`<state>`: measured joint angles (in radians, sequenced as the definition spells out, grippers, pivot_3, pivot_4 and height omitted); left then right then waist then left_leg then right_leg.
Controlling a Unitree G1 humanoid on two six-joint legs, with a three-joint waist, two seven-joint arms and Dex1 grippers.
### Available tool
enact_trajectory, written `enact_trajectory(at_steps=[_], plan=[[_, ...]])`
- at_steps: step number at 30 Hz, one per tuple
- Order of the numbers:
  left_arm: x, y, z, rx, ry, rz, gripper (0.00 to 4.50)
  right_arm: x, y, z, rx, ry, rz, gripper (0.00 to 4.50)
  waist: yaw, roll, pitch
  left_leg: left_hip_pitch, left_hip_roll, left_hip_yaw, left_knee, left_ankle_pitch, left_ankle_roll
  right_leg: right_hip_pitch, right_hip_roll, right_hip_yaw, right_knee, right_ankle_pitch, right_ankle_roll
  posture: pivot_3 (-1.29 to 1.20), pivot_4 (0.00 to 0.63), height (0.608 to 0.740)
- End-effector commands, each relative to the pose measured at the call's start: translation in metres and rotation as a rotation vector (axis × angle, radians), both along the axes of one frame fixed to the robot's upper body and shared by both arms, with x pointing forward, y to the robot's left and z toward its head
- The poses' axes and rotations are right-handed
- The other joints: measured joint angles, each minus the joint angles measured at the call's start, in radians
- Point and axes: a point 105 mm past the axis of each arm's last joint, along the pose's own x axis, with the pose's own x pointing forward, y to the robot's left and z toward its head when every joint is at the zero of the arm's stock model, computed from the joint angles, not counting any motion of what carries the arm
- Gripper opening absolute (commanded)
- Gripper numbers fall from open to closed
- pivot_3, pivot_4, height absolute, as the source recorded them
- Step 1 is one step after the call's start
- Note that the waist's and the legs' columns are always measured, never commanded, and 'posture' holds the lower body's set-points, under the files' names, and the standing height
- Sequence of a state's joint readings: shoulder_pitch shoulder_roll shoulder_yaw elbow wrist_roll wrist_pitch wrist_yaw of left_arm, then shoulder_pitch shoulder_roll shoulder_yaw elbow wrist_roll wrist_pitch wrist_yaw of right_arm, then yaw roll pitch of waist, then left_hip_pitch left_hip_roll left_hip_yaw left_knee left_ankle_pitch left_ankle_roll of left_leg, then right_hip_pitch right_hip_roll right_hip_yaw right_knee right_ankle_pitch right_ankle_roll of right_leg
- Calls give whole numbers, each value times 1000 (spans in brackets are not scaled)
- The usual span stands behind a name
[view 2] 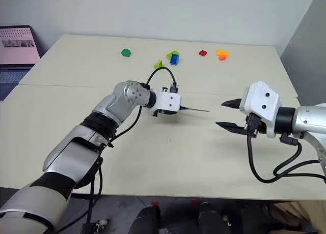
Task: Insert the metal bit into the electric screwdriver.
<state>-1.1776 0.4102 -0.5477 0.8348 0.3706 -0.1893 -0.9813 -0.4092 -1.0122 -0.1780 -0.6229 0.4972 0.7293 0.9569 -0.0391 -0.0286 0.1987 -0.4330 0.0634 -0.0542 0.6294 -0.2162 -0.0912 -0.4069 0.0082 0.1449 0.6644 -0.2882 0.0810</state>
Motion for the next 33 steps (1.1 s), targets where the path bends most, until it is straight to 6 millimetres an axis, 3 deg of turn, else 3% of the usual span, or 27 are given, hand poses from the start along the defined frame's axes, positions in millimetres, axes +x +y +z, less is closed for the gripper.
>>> enact_trajectory(at_steps=[1, 8, 11, 18, 20, 27, 33], plan=[[-4, -6, -7, 24, 42, -36, 2315, -4, -1, 9, -4, -52, -4, 2627, 0, 0, 0, 0, 0, 0, 0, 0, 0, 0, 0, 0, 0, 0, 0, 0, 150, 740], [-9, -10, 3, -42, 106, -60, 3876, 0, -2, 6, -4, -46, -9, 2627, 3, 0, 0, 0, 0, 0, 0, 0, 0, 0, 0, 0, 1, 0, 0, 0, 150, 740], [-13, -3, 10, -61, 122, -69, 4494, 2, -2, 6, -7, -46, -11, 2627, 4, 0, 0, 0, 0, 0, 1, 0, 0, 0, 0, 0, 2, 0, 0, 0, 150, 740], [-19, 40, 60, -302, 182, 64, 4494, 5, -9, -3, -28, -23, -21, 2627, -3, 0, 0, 1, 1, 0, 1, 0, 0, 0, 0, -1, 6, 0, 0, 0, 150, 740], [-23, 62, 71, -368, 188, 126, 4494, 6, -13, -5, -37, -15, -26, 2627, -4, 0, 0, 2, 0, 0, 2, 0, 0, 0, 0, -1, 10, 0, 0, 0, 150, 740], [-65, 152, 72, -422, 276, 344, 4494, 8, -31, -9, -53, 14, -53, 2627, -25, 0, 0, 6, 1, 0, 4, 0, 0, 0, 1, -1, 16, -1, -1, 0, 150, 740], [-92, 186, 71, -449, 296, 451, 4494, 6, -38, -12, -44, 55, -41, 2627, -18, 0, 0, 7, 1, -1, 6, 1, 0, 2, 1, -1, 17, -1, -1, 0, 150, 740]])
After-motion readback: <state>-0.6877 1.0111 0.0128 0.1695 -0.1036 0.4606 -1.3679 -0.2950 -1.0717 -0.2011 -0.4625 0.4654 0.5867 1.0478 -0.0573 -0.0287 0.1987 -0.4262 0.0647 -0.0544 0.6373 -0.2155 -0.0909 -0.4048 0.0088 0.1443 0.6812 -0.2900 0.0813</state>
